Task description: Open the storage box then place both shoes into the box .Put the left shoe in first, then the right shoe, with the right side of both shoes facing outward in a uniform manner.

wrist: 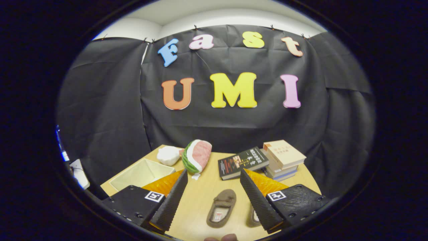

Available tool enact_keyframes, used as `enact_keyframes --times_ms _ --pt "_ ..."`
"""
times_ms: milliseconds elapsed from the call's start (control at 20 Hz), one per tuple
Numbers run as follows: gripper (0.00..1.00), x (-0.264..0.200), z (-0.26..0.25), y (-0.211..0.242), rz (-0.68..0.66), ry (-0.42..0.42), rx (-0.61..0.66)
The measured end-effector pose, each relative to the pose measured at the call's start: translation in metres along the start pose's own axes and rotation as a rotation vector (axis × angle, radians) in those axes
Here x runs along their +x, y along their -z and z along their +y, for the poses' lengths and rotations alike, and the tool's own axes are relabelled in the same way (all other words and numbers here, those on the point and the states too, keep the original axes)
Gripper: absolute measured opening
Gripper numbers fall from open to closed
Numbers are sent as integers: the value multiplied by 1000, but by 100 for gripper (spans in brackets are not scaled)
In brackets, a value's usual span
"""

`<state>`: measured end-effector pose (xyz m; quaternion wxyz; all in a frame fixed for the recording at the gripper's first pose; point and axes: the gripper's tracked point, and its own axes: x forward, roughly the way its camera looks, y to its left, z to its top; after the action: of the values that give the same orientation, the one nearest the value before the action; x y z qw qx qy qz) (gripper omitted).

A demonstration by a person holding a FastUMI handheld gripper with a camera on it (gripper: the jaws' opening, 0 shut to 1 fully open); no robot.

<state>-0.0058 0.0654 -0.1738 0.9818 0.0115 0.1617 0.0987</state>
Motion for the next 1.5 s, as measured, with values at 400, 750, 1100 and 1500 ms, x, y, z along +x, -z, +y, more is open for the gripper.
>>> enact_keyframes --times_ms 400,750,1100,1500 --pt "96 78 -45 150 323 29 94" --pt "73 120 -50 223 556 43 170" --pt "2 120 -50 227 623 114 286" --pt "0 87 -21 182 593 187 478"
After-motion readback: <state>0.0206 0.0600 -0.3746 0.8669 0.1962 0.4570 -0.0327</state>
